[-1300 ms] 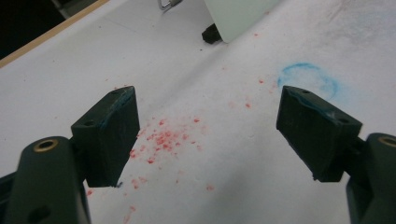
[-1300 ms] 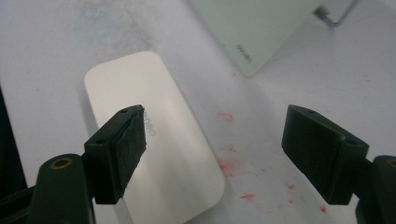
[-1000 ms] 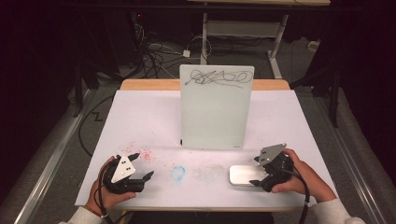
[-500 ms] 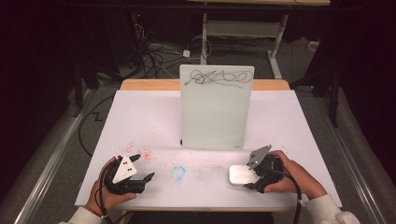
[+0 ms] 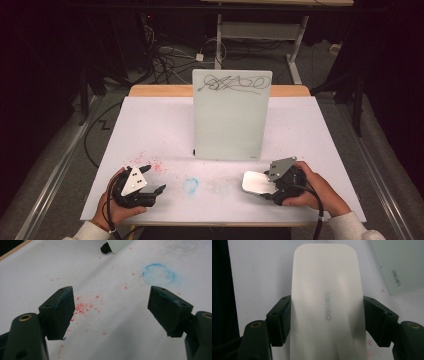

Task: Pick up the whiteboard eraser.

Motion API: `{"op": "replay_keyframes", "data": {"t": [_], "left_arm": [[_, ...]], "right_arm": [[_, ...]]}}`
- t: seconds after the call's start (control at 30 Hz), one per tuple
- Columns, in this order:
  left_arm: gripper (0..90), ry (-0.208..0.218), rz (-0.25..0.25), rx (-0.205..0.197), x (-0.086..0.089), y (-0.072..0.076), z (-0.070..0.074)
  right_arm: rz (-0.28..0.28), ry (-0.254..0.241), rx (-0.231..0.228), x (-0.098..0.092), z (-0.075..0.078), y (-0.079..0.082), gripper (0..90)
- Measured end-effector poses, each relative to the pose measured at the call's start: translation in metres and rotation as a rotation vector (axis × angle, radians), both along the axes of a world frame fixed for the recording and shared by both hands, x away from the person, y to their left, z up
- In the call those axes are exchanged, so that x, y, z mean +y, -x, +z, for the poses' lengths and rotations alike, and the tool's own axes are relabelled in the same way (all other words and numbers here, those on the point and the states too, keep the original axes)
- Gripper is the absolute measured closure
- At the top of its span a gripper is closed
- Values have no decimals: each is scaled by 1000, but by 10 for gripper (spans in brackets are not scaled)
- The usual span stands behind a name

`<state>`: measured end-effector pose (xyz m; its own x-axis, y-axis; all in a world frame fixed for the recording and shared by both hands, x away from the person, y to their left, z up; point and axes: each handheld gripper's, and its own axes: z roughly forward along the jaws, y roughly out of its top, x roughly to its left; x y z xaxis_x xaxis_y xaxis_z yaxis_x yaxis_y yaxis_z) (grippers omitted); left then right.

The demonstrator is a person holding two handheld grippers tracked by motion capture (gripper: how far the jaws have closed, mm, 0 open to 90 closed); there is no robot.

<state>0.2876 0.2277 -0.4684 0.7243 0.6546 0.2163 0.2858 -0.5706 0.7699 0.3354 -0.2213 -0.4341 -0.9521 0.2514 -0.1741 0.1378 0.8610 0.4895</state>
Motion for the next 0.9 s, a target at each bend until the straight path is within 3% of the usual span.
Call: {"op": "replay_keyframes", "data": {"t": [0.03,0.1,0.4,0.5,0.53,0.7,0.87,0.9], "left_arm": [[210,-1,0,0,0,0,0],[210,1,1,0,1,0,0],[210,7,3,2,2,-4,-1],[210,18,8,18,2,-4,-2],[210,17,7,19,2,-4,-2],[210,14,-2,5,2,-5,-1],[210,21,0,19,3,-5,-2],[210,21,0,19,3,-5,-2]], "right_arm": [[-13,-19,-29,-1,3,1,306],[-25,-47,-41,-2,5,2,306],[-111,-99,-120,-7,9,3,307],[-133,-117,-135,-9,9,3,307],[-154,-123,-174,-10,10,3,307],[-161,-165,-197,-12,14,6,307],[-193,-195,-257,-13,19,8,307],[-209,-221,-265,-13,21,7,307]]}}
